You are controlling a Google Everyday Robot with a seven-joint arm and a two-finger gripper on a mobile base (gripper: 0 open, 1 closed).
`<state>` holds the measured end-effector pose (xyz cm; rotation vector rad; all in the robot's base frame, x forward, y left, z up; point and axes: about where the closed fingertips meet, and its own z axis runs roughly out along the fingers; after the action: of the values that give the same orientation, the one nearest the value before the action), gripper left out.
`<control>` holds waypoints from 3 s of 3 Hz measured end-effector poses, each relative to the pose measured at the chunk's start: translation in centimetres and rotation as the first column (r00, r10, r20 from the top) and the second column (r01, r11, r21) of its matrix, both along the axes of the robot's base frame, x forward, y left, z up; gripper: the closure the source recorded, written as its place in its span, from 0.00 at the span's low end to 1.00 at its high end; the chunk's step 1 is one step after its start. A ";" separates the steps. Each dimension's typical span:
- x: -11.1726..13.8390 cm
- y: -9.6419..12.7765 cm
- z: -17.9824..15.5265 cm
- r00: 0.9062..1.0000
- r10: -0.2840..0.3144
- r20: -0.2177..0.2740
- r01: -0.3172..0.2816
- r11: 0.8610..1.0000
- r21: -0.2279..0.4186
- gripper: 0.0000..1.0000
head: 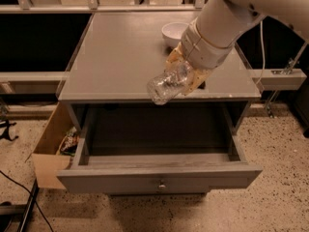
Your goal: Place water bottle into top drawer
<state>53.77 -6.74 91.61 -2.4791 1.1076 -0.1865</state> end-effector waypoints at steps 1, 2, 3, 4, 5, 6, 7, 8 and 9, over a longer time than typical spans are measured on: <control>-2.0 -1.2 -0.1 0.999 -0.009 -0.034 0.009 1.000 0.006 1.00; -6.2 -3.4 -0.9 0.993 -0.043 -0.110 0.045 0.999 0.013 1.00; -8.6 -4.5 -1.9 0.983 -0.071 -0.170 0.077 0.997 0.030 1.00; -10.0 -4.9 -4.4 0.963 -0.082 -0.257 0.109 0.990 0.092 1.00; -10.5 -4.4 -7.1 0.940 -0.069 -0.335 0.131 0.977 0.167 1.00; -10.1 -3.3 -10.9 0.924 -0.032 -0.382 0.146 0.950 0.274 1.00; -8.9 -2.4 -13.1 0.936 -0.016 -0.352 0.144 0.930 0.339 1.00; -7.6 -1.1 -15.6 0.959 0.011 -0.285 0.103 0.919 0.380 1.00; -7.0 -0.9 -15.8 0.965 0.008 -0.261 0.096 0.918 0.386 1.00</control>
Offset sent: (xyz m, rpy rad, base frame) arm -0.0900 -0.0519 -0.0107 0.0113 0.1486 -0.0630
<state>46.77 -7.67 75.85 -2.1520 1.1700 0.3303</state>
